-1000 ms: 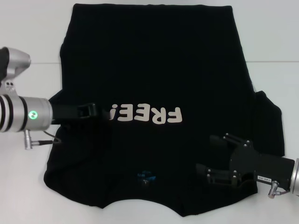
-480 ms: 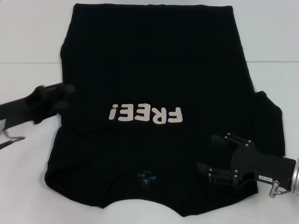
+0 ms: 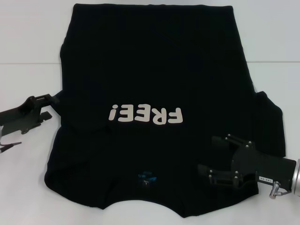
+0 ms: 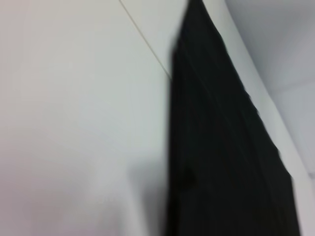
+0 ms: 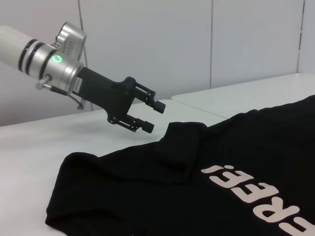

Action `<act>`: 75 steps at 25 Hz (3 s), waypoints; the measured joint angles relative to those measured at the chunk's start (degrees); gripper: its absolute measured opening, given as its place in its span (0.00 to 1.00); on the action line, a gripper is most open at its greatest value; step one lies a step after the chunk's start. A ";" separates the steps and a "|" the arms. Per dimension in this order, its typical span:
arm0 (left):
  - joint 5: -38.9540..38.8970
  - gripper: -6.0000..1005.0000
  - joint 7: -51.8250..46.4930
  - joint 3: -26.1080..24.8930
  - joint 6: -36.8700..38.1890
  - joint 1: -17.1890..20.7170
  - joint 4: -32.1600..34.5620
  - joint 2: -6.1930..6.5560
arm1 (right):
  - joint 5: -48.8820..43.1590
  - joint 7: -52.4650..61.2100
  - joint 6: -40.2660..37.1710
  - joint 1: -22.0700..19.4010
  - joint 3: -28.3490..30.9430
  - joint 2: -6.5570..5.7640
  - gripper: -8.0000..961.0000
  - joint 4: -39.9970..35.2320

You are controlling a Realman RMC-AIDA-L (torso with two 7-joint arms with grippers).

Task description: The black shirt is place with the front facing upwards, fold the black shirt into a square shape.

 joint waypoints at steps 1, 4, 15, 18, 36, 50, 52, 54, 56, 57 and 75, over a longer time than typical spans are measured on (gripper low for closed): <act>0.00 0.61 0.07 0.06 -1.75 -0.35 -0.01 -0.29 | 0.00 0.00 0.00 -0.01 -0.01 0.00 0.98 0.00; -0.01 0.61 0.52 0.14 -5.75 -1.23 -0.03 -1.06 | -0.01 0.01 0.00 -0.13 -0.02 0.00 0.98 0.00; 0.25 0.63 3.93 0.22 -14.45 -4.11 -1.22 -3.22 | -0.01 0.08 -0.04 -0.19 -0.02 0.00 0.98 0.09; 0.15 0.64 4.55 0.20 -15.14 -4.22 -1.35 -3.60 | -0.01 0.11 -0.24 -0.25 -0.02 0.00 0.98 0.09; -4.00 0.66 6.76 -0.32 -9.17 -5.82 -1.37 -5.01 | -0.06 0.13 -0.59 -0.68 -0.11 0.00 0.98 0.09; -12.61 0.68 6.50 -1.04 5.23 -10.33 -5.51 -4.41 | 0.26 -0.01 -0.82 -1.14 0.39 0.00 0.98 0.09; -15.66 0.69 6.35 -2.42 8.17 -8.39 -6.27 -3.67 | 0.27 -0.01 -0.81 -1.13 0.40 0.00 0.98 0.09; -18.19 0.69 6.51 -3.75 11.15 -6.29 -6.53 -3.23 | 0.27 -0.01 -0.82 -1.10 0.40 0.02 0.98 0.09; -18.77 0.69 7.16 -3.71 13.49 -4.57 -5.81 -2.81 | 0.27 0.00 -0.78 -1.07 0.41 0.07 0.98 0.09; -18.72 0.70 8.07 -3.09 14.68 -3.67 -5.31 -2.40 | 0.28 0.13 -0.70 -1.05 0.45 0.06 0.98 0.09; -3.76 0.72 57.17 8.14 30.70 10.65 9.79 -3.20 | -19.88 78.27 -0.56 5.17 2.87 -7.28 0.98 -24.19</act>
